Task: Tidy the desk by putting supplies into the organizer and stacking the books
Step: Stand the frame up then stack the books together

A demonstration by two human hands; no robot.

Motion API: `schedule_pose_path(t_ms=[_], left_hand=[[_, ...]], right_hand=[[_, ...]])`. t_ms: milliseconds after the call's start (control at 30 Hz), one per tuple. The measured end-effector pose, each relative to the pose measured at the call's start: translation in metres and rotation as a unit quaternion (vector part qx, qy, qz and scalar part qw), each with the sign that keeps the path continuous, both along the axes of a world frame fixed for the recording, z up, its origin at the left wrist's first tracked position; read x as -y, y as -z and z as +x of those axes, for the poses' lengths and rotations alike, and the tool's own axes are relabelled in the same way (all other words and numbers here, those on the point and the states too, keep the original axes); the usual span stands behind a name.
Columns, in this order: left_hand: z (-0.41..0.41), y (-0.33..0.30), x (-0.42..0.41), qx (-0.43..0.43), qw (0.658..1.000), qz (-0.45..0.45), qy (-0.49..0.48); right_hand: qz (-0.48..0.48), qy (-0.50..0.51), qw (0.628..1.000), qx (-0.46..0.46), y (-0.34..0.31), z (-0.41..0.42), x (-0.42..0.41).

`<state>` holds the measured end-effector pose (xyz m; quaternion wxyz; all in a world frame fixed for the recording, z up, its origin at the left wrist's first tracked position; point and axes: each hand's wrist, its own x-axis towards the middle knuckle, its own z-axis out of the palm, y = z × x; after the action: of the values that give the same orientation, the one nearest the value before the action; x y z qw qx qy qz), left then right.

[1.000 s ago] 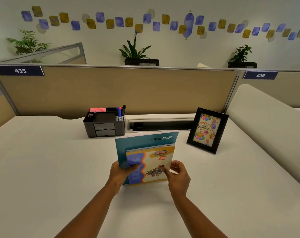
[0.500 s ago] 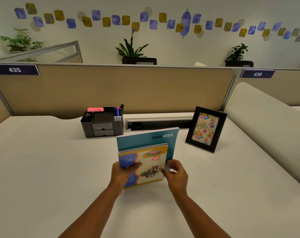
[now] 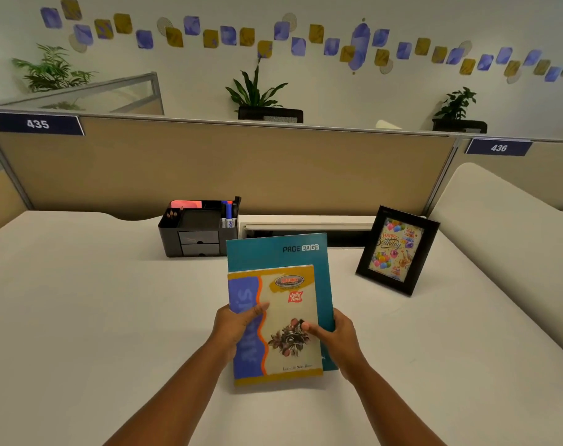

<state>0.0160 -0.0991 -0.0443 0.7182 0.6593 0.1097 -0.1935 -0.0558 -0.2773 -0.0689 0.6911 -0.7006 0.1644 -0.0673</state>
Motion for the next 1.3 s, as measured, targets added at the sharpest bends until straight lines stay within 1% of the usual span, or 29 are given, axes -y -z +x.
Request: schedule_pose_path(t_ms=[133, 233, 300, 400, 533, 633, 767, 900, 1000, 1067, 1200, 1300], left_hand=[[0.015, 0.001, 0.001, -0.047, 0.999, 0.009, 0.01], [0.029, 0.008, 0.0, -0.054, 0.998, 0.015, 0.022], [0.036, 0.017, 0.0, -0.055, 0.997, 0.044, 0.035], [0.046, 0.038, 0.0, -0.066, 0.992, 0.102, 0.03], [0.061, 0.051, 0.003, -0.023, 0.985, 0.17, 0.024], [0.076, 0.051, 0.006, 0.002, 0.976, 0.216, 0.021], [0.1, 0.05, 0.007, 0.018, 0.957, 0.288, 0.034], [0.111, 0.049, 0.009, 0.025, 0.933, 0.354, 0.058], [0.116, 0.048, 0.012, 0.023, 0.93, 0.361, 0.07], [0.118, 0.047, 0.013, 0.014, 0.93, 0.36, 0.074], [0.121, 0.046, 0.012, 0.005, 0.929, 0.36, 0.081], [0.119, 0.045, 0.012, 0.008, 0.933, 0.353, 0.068]], right_hand=[[0.005, 0.022, 0.999, -0.037, 0.006, 0.014, -0.002], [0.008, 0.037, 0.996, -0.079, 0.009, 0.03, 0.0], [0.013, 0.046, 0.994, -0.096, 0.01, 0.043, 0.004], [0.012, 0.061, 0.993, -0.102, 0.016, 0.061, 0.01], [0.02, 0.062, 0.991, -0.115, 0.024, 0.086, 0.014], [-0.004, 0.047, 0.993, -0.11, 0.03, 0.107, 0.015], [-0.023, 0.054, 0.991, -0.122, 0.036, 0.128, 0.012], [-0.069, 0.055, 0.986, -0.139, 0.038, 0.142, 0.013], [-0.089, 0.059, 0.982, -0.156, 0.037, 0.149, 0.014], [-0.141, 0.066, 0.973, -0.172, 0.035, 0.151, 0.012], [-0.235, 0.077, 0.953, -0.176, 0.03, 0.151, 0.005], [-0.259, 0.084, 0.948, -0.166, 0.025, 0.143, 0.004]])
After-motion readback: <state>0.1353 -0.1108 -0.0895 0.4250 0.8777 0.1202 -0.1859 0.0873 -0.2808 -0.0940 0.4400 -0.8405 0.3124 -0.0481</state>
